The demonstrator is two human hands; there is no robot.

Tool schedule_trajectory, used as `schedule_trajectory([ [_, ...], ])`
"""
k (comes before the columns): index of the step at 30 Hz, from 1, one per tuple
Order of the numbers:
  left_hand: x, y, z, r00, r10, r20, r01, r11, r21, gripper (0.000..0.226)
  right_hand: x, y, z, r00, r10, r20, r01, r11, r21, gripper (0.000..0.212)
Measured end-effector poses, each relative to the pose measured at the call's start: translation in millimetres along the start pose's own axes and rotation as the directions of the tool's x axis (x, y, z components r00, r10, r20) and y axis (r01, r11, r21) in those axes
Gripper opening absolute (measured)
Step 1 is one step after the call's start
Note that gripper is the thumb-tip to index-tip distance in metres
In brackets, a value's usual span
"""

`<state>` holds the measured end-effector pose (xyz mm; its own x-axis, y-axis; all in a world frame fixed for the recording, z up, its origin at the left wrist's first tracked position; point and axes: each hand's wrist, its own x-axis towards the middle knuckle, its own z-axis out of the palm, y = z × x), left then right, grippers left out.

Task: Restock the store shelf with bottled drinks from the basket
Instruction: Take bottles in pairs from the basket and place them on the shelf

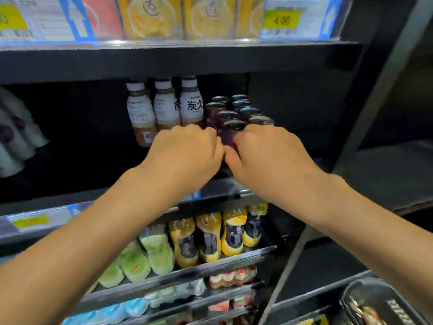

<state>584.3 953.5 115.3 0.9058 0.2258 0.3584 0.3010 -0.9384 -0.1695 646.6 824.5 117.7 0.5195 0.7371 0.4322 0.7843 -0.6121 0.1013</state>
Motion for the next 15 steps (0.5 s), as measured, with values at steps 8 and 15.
schedule_trajectory([
  [8,-50.2,136.7,0.9,0.851,0.479,-0.214,-0.518,0.834,-0.189,0.028,-177.4,83.3,-13.2,0.917,0.378,0.125,-0.341,0.908,-0.244,0.04],
  [15,-32.3,309.5,46.2,0.697,0.716,0.043,-0.71,0.697,-0.103,0.015,-290.7,175.2,18.3,0.71,0.673,0.209,-0.565,0.721,-0.402,0.044],
])
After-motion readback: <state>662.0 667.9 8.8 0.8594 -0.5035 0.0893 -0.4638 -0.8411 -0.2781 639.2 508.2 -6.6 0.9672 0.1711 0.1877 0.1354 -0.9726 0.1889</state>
